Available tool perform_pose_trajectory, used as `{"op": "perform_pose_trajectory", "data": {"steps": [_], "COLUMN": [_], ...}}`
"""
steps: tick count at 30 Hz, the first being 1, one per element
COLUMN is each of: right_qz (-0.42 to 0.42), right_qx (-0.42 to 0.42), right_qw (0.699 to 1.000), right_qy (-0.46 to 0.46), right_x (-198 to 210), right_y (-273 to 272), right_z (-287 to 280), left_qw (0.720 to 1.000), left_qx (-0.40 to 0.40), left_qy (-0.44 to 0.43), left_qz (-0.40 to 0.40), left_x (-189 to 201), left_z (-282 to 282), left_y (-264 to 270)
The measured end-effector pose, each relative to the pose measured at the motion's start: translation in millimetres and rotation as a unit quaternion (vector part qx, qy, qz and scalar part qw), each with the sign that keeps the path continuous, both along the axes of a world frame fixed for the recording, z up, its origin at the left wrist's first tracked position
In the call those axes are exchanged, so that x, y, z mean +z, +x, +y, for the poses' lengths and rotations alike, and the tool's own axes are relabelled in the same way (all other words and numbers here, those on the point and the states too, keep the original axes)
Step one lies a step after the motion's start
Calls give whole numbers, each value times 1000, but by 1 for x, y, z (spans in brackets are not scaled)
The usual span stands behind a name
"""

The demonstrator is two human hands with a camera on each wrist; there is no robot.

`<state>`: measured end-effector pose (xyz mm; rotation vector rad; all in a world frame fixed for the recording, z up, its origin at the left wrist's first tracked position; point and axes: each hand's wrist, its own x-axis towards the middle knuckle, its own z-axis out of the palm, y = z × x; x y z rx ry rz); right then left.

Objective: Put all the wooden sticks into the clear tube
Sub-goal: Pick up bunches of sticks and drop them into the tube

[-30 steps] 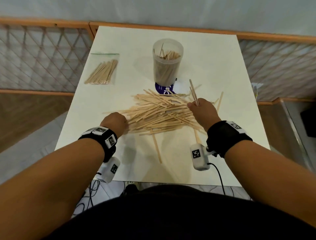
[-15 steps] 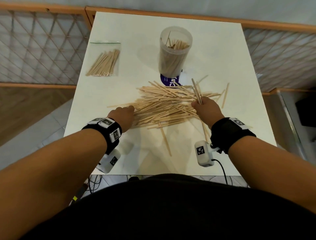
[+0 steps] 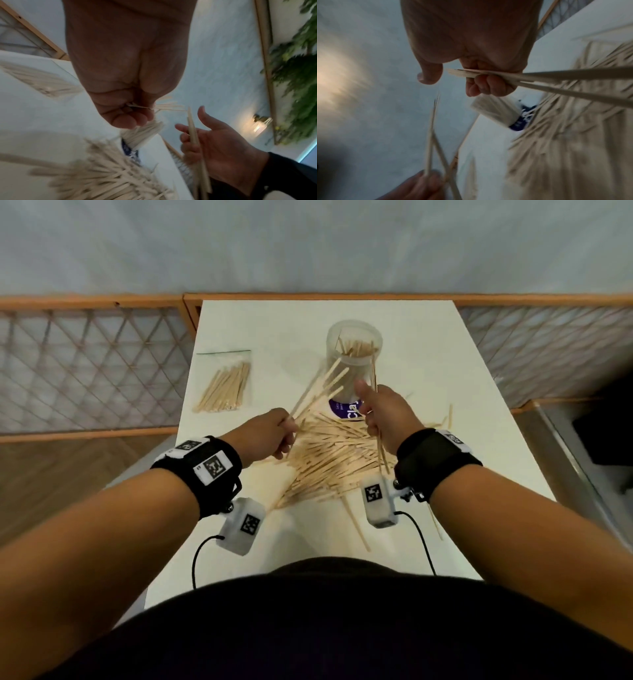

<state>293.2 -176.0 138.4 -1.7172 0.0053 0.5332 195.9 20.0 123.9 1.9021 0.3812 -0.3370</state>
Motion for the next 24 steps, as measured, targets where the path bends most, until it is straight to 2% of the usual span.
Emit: {"op": "perform_pose_trajectory", "data": {"steps": [4, 6, 8, 11, 14, 16, 19, 22, 24], "right_qz": [-62, -107, -154, -203, -201, -187, -170, -172, -172], "right_qx": [16, 14, -15, -53, -96, -114, -89, -26, -10], "right_qw": [993, 990, 987, 978, 970, 963, 960, 965, 965], "right_qy": [100, 88, 40, 18, 96, 156, 202, 197, 195], "right_x": [41, 61, 79, 95, 108, 118, 128, 125, 122], "right_y": [-1, 1, 3, 6, 11, 15, 14, 7, 5], "right_z": [40, 56, 67, 74, 77, 78, 79, 76, 73], "left_qw": [989, 984, 982, 978, 966, 935, 880, 834, 817], "left_qx": [-38, -56, -52, -15, 54, 121, 175, 194, 204], "left_qy": [-132, -143, -146, -157, -229, -330, -438, -510, -532], "left_qz": [-63, -88, -111, -134, -105, -43, 52, 80, 87], "left_x": [31, 45, 57, 67, 69, 67, 62, 62, 63], "left_z": [-17, -23, -27, -30, -31, -30, -30, -34, -37], "left_y": [17, 27, 35, 45, 50, 50, 49, 47, 47]}}
